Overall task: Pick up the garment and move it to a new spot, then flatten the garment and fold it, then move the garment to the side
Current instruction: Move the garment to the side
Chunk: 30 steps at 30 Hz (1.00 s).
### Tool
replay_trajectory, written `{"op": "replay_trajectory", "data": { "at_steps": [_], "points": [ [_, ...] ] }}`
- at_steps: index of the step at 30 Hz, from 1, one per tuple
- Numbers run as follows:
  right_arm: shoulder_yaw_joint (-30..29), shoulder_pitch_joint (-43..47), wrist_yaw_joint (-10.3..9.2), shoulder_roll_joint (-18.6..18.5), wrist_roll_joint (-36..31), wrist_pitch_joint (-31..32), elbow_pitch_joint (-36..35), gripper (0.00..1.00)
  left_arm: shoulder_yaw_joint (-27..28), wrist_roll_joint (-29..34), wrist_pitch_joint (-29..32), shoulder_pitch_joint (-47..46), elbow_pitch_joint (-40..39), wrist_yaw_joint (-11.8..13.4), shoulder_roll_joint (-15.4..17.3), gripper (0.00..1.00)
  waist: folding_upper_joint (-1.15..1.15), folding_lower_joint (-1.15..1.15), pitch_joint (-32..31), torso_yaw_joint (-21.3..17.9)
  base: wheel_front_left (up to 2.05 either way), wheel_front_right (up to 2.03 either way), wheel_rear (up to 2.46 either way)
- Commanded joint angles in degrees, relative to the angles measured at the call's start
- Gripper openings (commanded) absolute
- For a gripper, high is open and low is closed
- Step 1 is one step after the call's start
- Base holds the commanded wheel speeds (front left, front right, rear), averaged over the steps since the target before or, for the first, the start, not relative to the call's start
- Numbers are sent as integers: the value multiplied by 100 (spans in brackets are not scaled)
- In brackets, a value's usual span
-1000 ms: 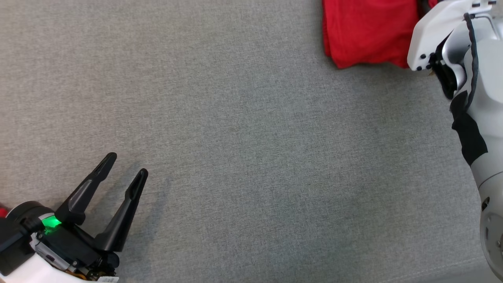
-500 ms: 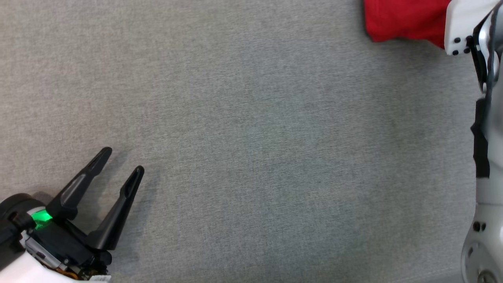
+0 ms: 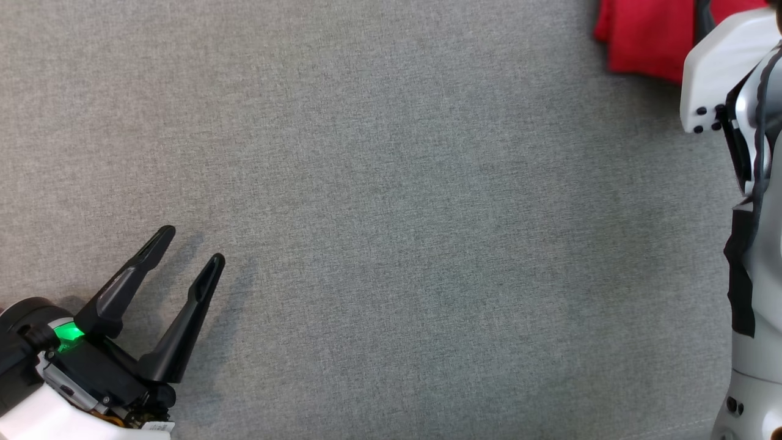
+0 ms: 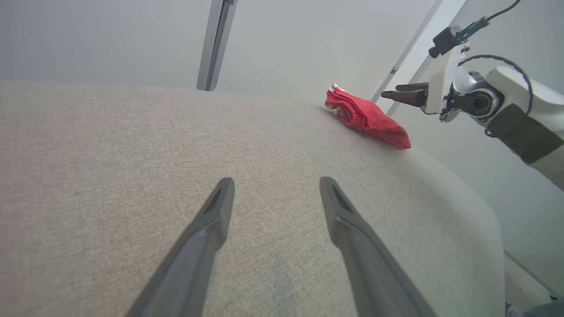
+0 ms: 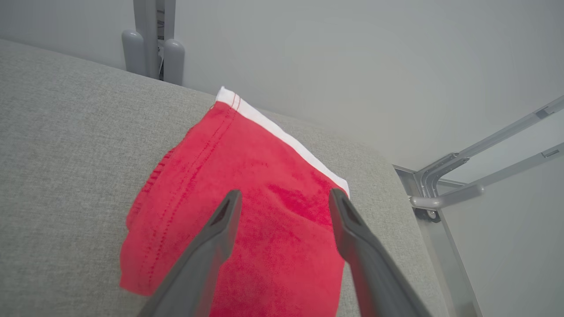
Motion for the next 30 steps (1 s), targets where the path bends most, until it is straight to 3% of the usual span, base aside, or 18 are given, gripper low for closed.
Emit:
{"op": "replay_trajectory", "data": {
  "at_steps": [1, 13, 30],
  "points": [
    [15, 64, -1, -38, 55, 49, -55, 100, 2, -10, -6, -59, 16, -10, -8, 100, 0, 0, -33, -6, 0, 0, 0],
    [184, 448, -1, -37, 575, -356, -256, 100, -18, 70, -6, 43, 240, -10, -258, 100, 0, 0, -689, -102, 0, 0, 0],
    [766, 1572, -1, -38, 1743, -1470, -403, 100, 349, 277, -5, 323, 958, -11, -1104, 100, 0, 0, -2113, -150, 0, 0, 0]
  ]
}}
